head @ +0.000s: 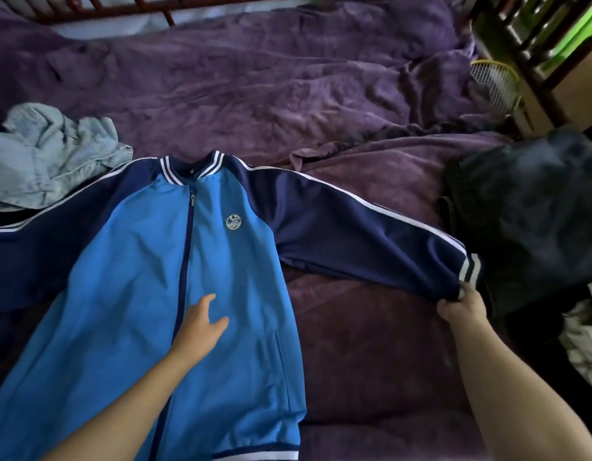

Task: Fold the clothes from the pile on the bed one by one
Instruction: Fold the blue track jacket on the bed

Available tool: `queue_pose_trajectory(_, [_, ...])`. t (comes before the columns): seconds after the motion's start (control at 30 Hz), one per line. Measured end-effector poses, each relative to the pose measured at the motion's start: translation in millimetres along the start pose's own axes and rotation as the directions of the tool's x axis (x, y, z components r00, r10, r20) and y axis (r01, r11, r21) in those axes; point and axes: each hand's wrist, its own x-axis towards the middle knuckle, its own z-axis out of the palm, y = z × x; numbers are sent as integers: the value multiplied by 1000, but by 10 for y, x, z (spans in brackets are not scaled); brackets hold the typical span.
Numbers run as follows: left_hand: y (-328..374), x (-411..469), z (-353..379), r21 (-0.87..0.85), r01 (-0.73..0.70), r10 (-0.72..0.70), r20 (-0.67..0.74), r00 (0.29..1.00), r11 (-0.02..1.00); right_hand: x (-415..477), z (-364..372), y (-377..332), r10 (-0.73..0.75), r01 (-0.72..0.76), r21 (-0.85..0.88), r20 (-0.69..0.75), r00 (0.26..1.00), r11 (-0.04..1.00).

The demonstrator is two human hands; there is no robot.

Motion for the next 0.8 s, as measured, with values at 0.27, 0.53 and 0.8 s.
queue_pose_trajectory(0.27, [581, -250, -163, -246, -161, 163, -11, 987, 956, -1220, 703, -110, -394, 373, 128, 257, 883, 919])
queue_pose_trajectory(0.53, [1438, -694, -1174, -930, -68, 379, 80, 922, 361, -2894, 1506, 433, -238, 777, -13, 949, 209, 629])
queue_pose_trajectory(0.8, [1561, -790, -1735, -929, -79, 371, 66, 926, 362, -3066, 1464, 891, 74, 810, -138, 990, 116, 570])
